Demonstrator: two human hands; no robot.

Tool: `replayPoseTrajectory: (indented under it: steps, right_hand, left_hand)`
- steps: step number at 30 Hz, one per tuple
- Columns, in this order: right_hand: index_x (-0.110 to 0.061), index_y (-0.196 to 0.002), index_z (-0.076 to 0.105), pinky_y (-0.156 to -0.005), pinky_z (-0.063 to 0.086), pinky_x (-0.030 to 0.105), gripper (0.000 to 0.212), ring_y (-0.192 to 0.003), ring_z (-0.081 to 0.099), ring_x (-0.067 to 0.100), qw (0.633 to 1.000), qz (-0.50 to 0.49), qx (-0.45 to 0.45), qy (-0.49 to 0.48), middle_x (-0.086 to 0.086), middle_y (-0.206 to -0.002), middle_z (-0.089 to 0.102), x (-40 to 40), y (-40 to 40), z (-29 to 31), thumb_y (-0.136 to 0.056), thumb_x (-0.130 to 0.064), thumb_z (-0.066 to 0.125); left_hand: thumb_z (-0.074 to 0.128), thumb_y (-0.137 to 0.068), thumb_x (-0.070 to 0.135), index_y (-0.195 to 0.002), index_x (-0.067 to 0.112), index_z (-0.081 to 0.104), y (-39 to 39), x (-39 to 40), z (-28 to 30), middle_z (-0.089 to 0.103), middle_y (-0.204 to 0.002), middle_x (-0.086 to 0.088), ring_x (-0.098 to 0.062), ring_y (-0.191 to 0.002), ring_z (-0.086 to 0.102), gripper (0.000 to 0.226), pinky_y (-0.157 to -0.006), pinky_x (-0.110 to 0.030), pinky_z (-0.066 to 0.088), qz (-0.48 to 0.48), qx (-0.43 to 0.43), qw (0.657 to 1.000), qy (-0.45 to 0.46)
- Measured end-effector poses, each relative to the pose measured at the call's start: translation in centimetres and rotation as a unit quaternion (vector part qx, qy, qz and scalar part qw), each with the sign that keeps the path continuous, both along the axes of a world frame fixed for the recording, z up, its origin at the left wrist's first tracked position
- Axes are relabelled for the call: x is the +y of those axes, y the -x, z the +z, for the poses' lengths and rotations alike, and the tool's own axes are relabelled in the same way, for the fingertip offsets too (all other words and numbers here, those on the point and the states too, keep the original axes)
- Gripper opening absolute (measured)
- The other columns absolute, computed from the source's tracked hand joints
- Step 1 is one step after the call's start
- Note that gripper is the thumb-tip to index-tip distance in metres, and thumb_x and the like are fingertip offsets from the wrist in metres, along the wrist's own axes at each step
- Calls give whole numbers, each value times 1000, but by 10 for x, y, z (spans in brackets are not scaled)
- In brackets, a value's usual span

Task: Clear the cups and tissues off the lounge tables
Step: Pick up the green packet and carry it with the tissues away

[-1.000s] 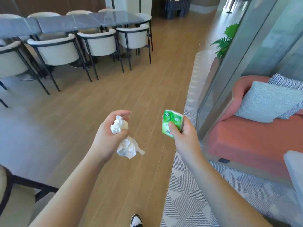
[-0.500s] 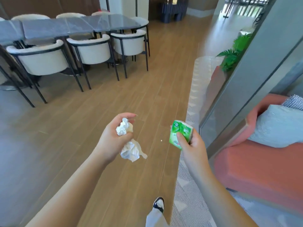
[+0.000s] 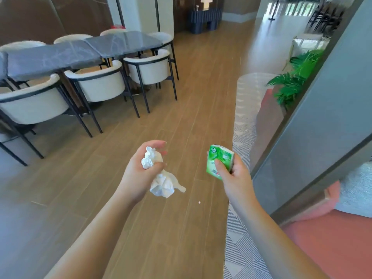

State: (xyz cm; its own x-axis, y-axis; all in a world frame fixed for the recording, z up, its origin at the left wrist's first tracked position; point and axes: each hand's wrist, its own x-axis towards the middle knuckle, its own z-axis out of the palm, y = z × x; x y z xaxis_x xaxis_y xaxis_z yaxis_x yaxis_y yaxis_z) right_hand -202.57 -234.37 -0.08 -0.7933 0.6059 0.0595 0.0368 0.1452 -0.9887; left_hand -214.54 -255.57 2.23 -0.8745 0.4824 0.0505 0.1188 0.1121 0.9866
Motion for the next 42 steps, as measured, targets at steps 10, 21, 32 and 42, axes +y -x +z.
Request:
replayPoseTrajectory:
  steps: [10,21,32,42]
  right_hand:
    - [-36,-111,63,-80,50,18,18,-97,70,2,1000,-1,-18,18,-14,-106,74,66,181,-25,-100,-22,60]
    - [-30,-108,65,-80,51,22,14,-97,70,10,998,-63,-18,0,-7,-103,75,163,347,-17,-99,-21,62]
    - [-29,-113,65,-84,53,24,16,-100,70,8,998,-48,26,9,-9,-107,75,320,534,-27,-98,-22,61]
    - [-42,-104,67,-81,52,19,19,-100,71,10,996,-47,58,46,-8,-106,76,445,659,-7,-87,-36,62]
  left_hand:
    - [59,-78,14,-121,34,66,182,76,-28,71,-127,9,-10,-119,68,48,-98,-51,59,-10,-19,999,-39]
    - [58,-82,6,-120,31,68,379,174,-15,72,-126,4,-13,-119,68,47,-90,-39,63,-74,-17,995,-62]
    - [57,-84,7,-115,29,70,552,323,-18,74,-120,2,-19,-109,73,40,-81,-36,64,-69,-28,997,-33]
    - [58,-81,4,-109,27,73,677,457,-9,75,-116,1,-19,-111,73,39,-81,-37,64,-91,-37,995,-32]
